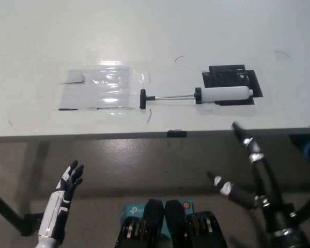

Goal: The robot uses right hand to pick up a small white air pumper and uses its left hand to compress it, and then puts it on the desk

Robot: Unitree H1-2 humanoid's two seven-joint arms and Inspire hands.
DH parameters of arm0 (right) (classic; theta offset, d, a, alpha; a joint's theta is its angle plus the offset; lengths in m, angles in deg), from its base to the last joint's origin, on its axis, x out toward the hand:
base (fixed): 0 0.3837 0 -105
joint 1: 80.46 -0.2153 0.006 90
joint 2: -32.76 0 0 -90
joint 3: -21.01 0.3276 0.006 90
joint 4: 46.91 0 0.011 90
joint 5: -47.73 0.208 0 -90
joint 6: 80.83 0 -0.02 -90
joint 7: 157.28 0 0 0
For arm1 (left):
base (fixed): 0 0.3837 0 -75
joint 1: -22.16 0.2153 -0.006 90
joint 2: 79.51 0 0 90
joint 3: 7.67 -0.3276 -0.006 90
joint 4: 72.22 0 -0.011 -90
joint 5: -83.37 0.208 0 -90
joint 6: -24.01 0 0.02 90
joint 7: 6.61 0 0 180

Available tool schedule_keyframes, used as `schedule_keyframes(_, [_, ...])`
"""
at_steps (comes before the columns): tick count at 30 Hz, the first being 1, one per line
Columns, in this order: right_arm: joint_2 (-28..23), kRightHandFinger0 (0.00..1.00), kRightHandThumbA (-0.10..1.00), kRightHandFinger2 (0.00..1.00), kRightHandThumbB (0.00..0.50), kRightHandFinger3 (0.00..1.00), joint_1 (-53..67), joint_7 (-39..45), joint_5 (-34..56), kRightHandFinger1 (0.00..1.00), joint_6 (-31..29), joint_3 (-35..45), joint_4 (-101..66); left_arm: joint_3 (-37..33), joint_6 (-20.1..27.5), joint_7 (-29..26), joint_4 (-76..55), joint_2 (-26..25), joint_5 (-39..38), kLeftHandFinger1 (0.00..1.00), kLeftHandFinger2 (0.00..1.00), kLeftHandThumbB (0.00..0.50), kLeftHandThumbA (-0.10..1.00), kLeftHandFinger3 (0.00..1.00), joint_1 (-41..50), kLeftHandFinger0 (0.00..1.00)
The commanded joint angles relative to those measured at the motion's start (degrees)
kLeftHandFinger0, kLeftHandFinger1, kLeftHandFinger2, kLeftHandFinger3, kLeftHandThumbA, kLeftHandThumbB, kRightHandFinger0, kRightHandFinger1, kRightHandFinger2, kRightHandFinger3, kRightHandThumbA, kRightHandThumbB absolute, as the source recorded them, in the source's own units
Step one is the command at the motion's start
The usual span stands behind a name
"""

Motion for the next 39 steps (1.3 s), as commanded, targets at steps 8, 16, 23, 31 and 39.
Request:
schedule_keyframes(8, [-12.53,1.0,1.0,1.0,0.255,1.0,-24.71,11.63,-3.26,1.0,14.81,0.37,0.09,-0.23,1.29,0.82,-3.22,-0.43,0.29,1.0,1.0,0.11,1.0,1.0,-0.78,1.0])
schedule_keyframes(16, [-15.53,1.0,0.94,1.0,0.301,1.0,-40.13,16.36,-4.17,1.0,14.84,-4.44,20.83,-0.17,1.93,1.08,-2.74,-0.92,0.36,1.0,1.0,0.121,1.0,1.0,-0.93,1.0])
schedule_keyframes(23, [-14.27,1.0,0.93,1.0,0.332,1.0,-51.2,17.03,-6.19,1.0,14.64,-8.78,40.81,-0.11,1.81,1.19,-2.5,-1.16,0.44,1.0,1.0,0.107,1.0,1.0,-1.15,1.0])
schedule_keyframes(31, [-11.47,1.0,0.96,1.0,0.319,1.0,-56.95,13.13,-8.01,1.0,9.23,-11.87,58.04,0.14,1.64,1.37,-2.96,-1.45,0.54,1.0,1.0,0.11,1.0,1.0,-1.33,1.0])
schedule_keyframes(39, [-8.77,1.0,1.0,1.0,0.374,1.0,-59.77,10.86,-9.23,1.0,6.07,-13.34,68.86,0.39,1.6,1.8,-3.47,-1.47,0.17,1.0,1.0,0.107,1.0,1.0,-1.23,1.0])
